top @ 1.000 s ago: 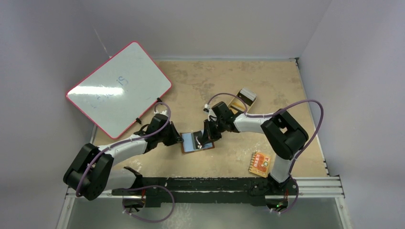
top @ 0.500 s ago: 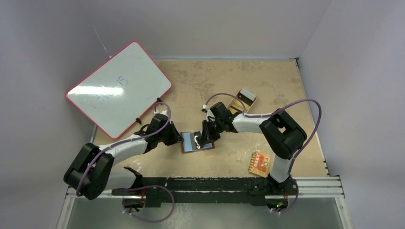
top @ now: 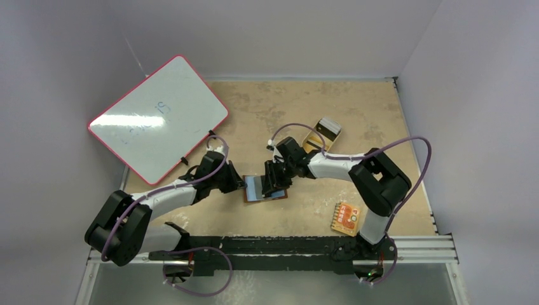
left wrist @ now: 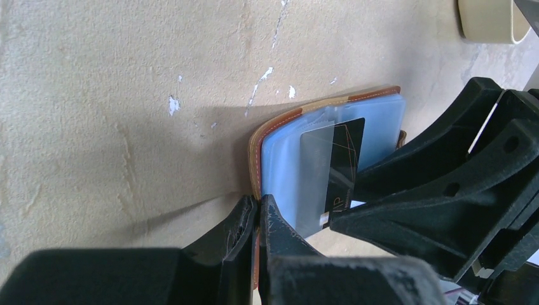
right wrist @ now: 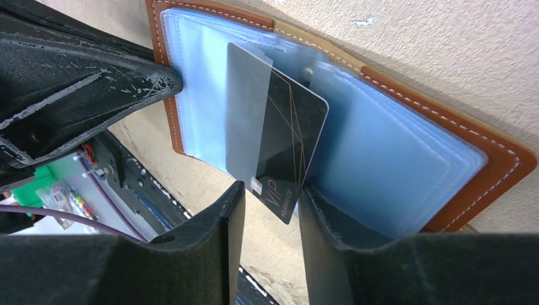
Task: Put the credit cards into the card holder
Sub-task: Insert the credit card into the card holder.
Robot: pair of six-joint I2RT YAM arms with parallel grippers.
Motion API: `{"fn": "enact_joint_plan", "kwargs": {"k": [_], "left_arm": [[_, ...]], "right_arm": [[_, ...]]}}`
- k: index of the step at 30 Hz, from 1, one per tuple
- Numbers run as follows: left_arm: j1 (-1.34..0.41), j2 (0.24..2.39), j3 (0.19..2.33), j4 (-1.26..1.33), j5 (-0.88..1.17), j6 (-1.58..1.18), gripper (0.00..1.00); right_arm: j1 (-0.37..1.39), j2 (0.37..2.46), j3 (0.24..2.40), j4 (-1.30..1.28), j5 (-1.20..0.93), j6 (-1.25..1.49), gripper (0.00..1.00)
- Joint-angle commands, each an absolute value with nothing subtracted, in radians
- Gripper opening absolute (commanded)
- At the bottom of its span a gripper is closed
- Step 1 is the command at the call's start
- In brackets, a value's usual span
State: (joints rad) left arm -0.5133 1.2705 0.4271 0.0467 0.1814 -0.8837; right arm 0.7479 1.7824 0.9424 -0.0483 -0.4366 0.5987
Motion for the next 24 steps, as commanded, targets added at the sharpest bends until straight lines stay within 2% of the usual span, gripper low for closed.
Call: {"fn": "enact_joint_plan", "kwargs": {"k": [1, 12, 19, 24], "left_arm": [[-0.514, 1.257, 0.417, 0.117, 0.180, -0.904, 0.00], [-0.514, 1.288, 0.403, 0.156, 0.199, -0.912, 0.00], [-0.514, 1.299, 0.397, 0.176, 0.189, -0.909, 0.00], [-0.514, 1.315, 0.386, 0.189, 0.200, -0.917, 0.00]], "right_arm": [[0.750, 1.763, 0.909, -0.118, -0.298, 0.607, 0.41], [0.782, 1.780, 0.945, -0.045, -0.278, 0.610, 0.41], [0.808, 1.813, 0.985, -0.144, -0.289, 0.572, 0.41], [0.807, 1.789, 1.028, -0.212, -0.223, 0.571, 0.43]]}}
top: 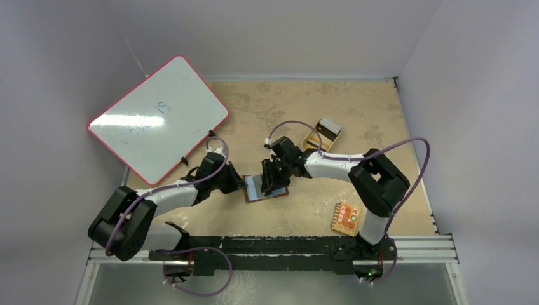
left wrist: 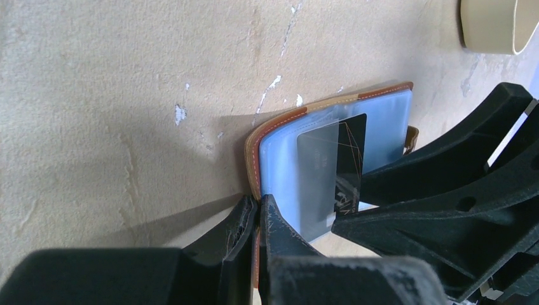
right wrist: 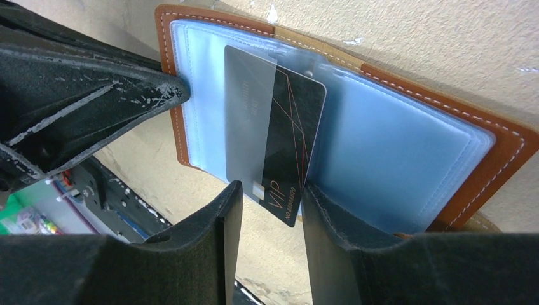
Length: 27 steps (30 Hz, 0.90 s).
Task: Put the credit cards into the card holder
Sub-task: Insert the credit card into the card holder.
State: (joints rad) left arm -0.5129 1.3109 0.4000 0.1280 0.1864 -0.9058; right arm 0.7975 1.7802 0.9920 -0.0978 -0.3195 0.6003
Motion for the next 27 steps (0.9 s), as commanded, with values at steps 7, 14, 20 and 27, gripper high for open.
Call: {"fn": "enact_joint_plan", "kwargs": {"k": [7, 14, 20, 27], "left_arm": [[-0.514, 1.306, 0.401, 0.150, 0.191, -0.904, 0.00], [-0.515, 1.318, 0.395, 0.165, 0.201, -0.921, 0.00], [-0.514, 1.331, 0.396, 0.179, 0.218, -0.931, 0.00], [-0.514, 1.339, 0.387, 0.205, 0.225, -0.944, 0.00]], "right_arm": [[0.806, 1.752, 1.033, -0.214, -0.160, 0.592, 0.54], [0.806, 1.688, 0.991, -0.140, -0.139, 0.604, 0.61], [0.807, 1.668, 0.933, -0.034, -0.129, 0.624, 0.65], [0.808, 1.723, 0.938, 0.021, -0.126, 0.637, 0.66]]}}
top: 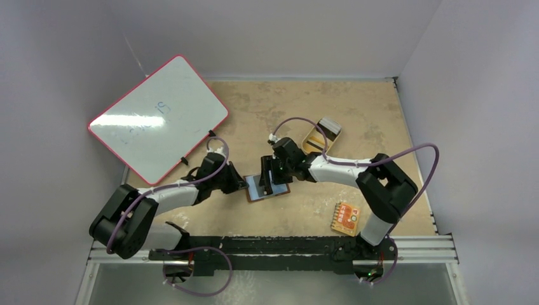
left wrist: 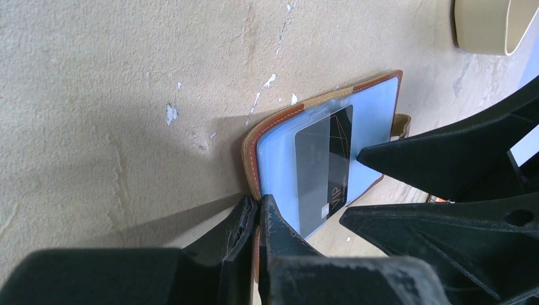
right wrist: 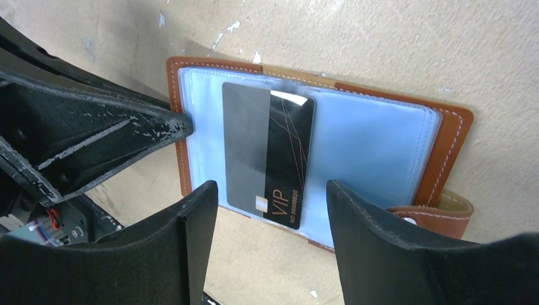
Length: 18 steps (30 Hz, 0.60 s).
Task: Put the credit cards into the card holder
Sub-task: Insert the credit card into the card holder.
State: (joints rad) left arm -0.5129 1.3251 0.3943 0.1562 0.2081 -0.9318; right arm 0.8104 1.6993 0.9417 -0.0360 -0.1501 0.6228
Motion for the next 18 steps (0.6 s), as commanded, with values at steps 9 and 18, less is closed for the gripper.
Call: {"fn": "enact_joint_plan", "kwargs": {"k": [9, 18], "left_arm": [[-0.515, 1.356, 0.390, 0.233, 0.235, -0.962, 0.00], [-0.514, 1.355, 0.401, 0.239, 0.245, -0.980, 0.08]], "right_arm": [[0.820, 1.744, 0.939, 0.092, -0.223, 0.633, 0.57], [0.826, 1.754, 0.901, 0.199, -0.333, 0.712, 0.53]]}}
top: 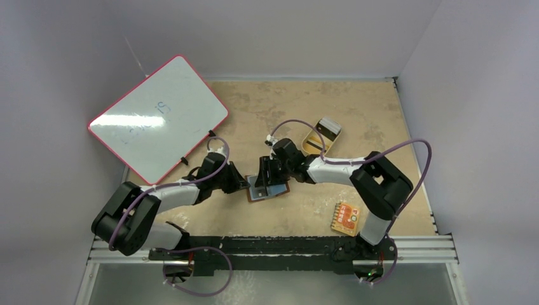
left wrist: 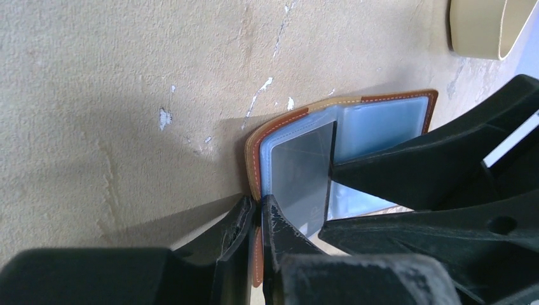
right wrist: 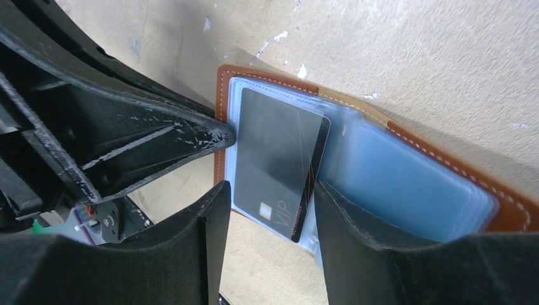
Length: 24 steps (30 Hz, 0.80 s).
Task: Put the credit cards into the card holder
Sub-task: Insert the credit card into the card holder.
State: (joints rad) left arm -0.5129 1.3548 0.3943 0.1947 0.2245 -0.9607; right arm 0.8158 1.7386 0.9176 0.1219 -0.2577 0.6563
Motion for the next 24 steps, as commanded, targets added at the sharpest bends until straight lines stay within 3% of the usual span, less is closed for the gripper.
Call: {"fn": "enact_joint_plan", "kwargs": {"k": [1, 13, 19, 24], "left_arm": [[-0.514, 1.354, 0.403, 0.240, 0.248, -0.982, 0.09], [-0.514, 1.334, 0.394, 0.267, 0.285, -1.010, 0.24], [-0.514, 1.348, 0.404, 0.255, 0.288, -0.999, 0.01], [-0.514, 1.332, 0.419, 0.217, 0.288, -0.980, 0.00]], "right_arm": [[0.827, 1.751, 0.897, 0.202, -0.332, 0.717, 0.53], [0.825, 1.652, 0.870, 0.111, -0.243, 0.673, 0.54], [0.822, 1.535, 0.913, 0.022, -0.131, 0.589, 0.62], [0.785, 1.508, 0.987, -0.080, -0.065, 0.482, 0.65]]}}
